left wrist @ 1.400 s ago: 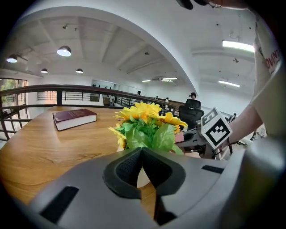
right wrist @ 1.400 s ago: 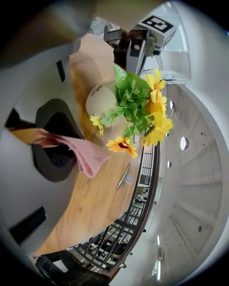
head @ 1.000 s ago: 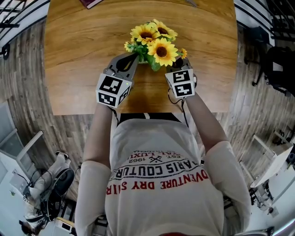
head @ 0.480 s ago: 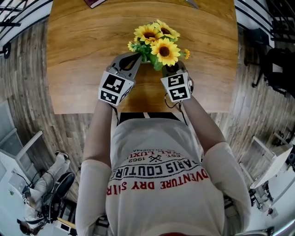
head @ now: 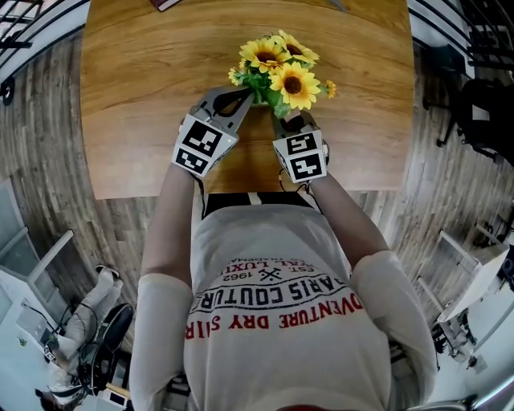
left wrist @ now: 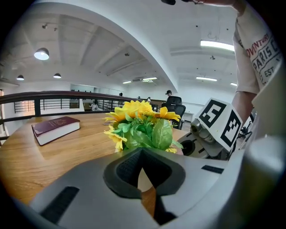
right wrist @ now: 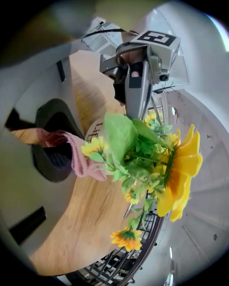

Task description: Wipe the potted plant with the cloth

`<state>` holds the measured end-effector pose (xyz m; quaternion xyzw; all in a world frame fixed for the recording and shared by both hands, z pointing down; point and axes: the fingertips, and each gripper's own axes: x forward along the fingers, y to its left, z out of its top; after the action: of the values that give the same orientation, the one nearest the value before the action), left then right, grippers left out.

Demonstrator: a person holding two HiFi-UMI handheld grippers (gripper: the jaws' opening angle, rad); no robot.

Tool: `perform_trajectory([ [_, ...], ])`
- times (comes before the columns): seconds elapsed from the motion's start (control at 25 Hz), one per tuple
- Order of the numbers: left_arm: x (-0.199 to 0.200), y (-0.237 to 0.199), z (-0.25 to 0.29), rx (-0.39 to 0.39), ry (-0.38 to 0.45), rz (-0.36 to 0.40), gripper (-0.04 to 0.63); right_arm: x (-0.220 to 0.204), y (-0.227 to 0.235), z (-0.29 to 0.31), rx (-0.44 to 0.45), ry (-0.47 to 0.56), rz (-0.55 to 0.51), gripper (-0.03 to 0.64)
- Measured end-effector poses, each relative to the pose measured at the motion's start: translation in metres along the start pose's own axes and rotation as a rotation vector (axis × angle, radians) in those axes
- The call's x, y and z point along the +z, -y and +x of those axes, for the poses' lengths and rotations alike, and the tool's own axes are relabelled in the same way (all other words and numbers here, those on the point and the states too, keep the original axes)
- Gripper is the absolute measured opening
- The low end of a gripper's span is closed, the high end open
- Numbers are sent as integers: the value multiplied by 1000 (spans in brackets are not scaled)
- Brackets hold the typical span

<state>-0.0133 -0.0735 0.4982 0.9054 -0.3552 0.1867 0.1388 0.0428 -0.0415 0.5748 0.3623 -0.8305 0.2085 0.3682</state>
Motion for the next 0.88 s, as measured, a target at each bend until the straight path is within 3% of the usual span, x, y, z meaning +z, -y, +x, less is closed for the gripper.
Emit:
perform_trajectory([
  [0.2,1,2,0,-40,-5,37,15,12,-26,1,35,22,15,35],
  [0.56,0,2,0,-172,6,21,15,29,-58,12,47,47,89,35],
  [0.76,-2,5,0,-233,-16,79,15,47,-85,17,71,98,84,35],
  [0.88,-1,3,-1,-259,2,35,15,54,-97,17,83,118,94,35],
])
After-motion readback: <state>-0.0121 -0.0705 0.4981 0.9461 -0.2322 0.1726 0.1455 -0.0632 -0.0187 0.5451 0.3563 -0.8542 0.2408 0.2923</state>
